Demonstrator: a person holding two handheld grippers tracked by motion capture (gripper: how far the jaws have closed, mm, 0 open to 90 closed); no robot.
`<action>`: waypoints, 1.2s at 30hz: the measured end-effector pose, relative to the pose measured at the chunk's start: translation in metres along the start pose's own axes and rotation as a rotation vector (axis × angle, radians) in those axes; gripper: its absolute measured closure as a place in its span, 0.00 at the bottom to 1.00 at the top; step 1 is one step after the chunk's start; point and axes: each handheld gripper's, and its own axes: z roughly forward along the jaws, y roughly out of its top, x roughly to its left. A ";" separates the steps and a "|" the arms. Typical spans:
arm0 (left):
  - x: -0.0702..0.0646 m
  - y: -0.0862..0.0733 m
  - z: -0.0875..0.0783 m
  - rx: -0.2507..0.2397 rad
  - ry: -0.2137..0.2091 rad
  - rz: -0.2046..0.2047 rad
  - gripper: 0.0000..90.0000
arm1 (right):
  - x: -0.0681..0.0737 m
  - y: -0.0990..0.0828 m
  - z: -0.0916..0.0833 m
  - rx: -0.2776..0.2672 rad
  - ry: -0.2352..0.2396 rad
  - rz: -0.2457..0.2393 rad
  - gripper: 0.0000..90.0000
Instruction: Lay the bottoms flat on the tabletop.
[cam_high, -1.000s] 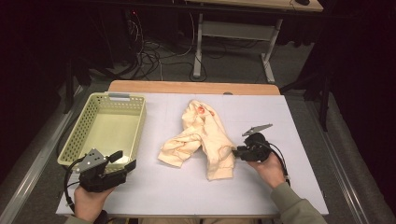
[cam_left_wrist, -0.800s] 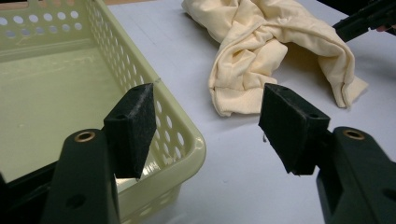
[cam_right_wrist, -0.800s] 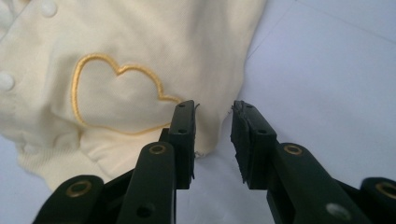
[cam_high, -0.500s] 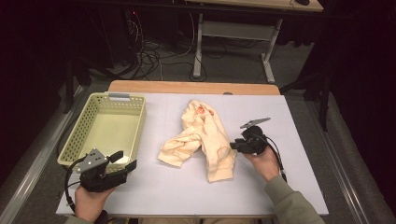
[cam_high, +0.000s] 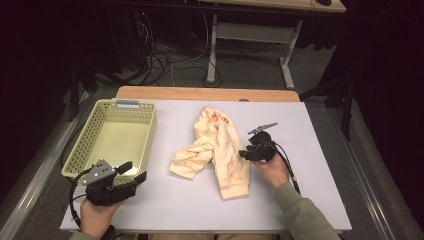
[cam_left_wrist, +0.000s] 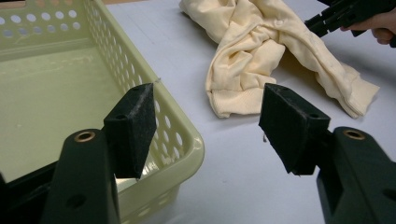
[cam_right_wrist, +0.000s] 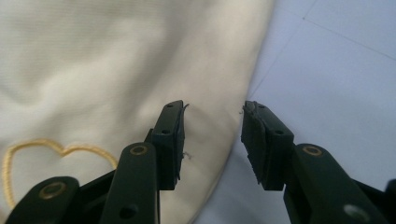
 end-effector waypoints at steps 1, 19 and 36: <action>0.000 0.000 0.000 0.000 0.000 0.000 0.39 | 0.000 0.000 0.000 0.000 0.000 0.000 0.66; 0.000 0.000 0.000 0.000 -0.002 0.000 0.39 | 0.003 0.015 0.029 0.058 -0.046 0.001 0.99; 0.000 0.000 0.000 -0.001 -0.003 0.000 0.39 | -0.011 0.012 0.011 0.062 -0.101 -0.026 0.79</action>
